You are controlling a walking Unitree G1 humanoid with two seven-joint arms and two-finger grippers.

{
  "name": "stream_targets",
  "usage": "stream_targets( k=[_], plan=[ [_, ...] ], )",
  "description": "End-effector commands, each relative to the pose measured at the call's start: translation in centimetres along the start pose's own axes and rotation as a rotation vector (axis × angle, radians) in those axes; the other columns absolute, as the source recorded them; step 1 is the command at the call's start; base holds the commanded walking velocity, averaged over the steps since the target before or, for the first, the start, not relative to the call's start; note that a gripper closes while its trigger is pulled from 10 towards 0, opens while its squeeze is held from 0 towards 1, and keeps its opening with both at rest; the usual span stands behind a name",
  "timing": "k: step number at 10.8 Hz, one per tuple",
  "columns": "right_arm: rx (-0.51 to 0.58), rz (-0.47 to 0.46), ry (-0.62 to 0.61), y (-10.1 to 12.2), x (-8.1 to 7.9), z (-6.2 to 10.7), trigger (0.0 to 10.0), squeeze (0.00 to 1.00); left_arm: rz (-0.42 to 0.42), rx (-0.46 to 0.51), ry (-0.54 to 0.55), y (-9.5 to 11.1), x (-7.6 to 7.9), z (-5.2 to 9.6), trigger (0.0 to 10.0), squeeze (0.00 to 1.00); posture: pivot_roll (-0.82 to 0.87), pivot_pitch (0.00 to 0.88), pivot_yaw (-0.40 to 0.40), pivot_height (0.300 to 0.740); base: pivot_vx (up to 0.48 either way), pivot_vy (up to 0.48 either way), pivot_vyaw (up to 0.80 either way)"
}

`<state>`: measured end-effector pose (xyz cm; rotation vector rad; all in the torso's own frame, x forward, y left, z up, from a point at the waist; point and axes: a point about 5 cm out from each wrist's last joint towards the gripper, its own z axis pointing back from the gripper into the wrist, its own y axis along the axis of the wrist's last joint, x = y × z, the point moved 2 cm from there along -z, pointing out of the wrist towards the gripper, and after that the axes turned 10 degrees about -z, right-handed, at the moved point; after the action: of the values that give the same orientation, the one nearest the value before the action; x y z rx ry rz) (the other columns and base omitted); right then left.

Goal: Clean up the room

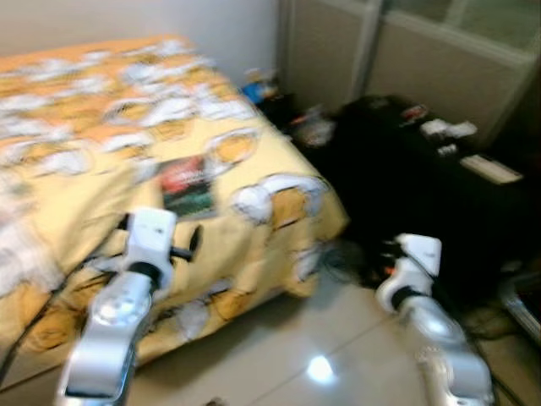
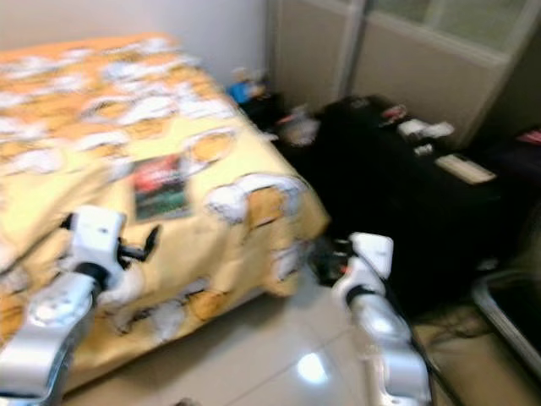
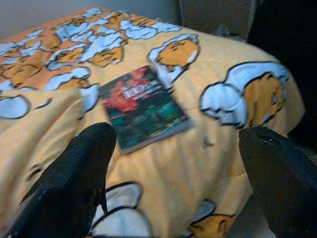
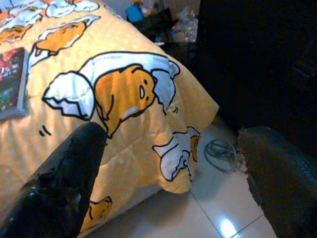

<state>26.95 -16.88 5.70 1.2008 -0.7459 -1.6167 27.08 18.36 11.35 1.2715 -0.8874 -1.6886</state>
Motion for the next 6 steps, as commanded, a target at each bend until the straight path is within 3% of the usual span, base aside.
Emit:
stream_targets(
  k=[1, 6],
  plan=[
    [0.033, -0.010, 0.019, 0.9, -0.9, -0.3, 10.0, 0.00, -0.014, -0.007, 0.011, 0.1, -0.3, -0.2, 10.0, 0.00, -0.05, 0.000, -0.006, 0.740, 0.000, 0.356, 0.00],
    [0.067, 0.030, 0.063, 1.6, -2.2, -0.9, 10.0, 0.00, -0.007, 0.006, -0.007, 1.0, -0.2, -1.0, 10.0, 0.00, -0.04, 0.000, -0.003, 0.740, 0.000, 0.329, 0.00]
  ],
)
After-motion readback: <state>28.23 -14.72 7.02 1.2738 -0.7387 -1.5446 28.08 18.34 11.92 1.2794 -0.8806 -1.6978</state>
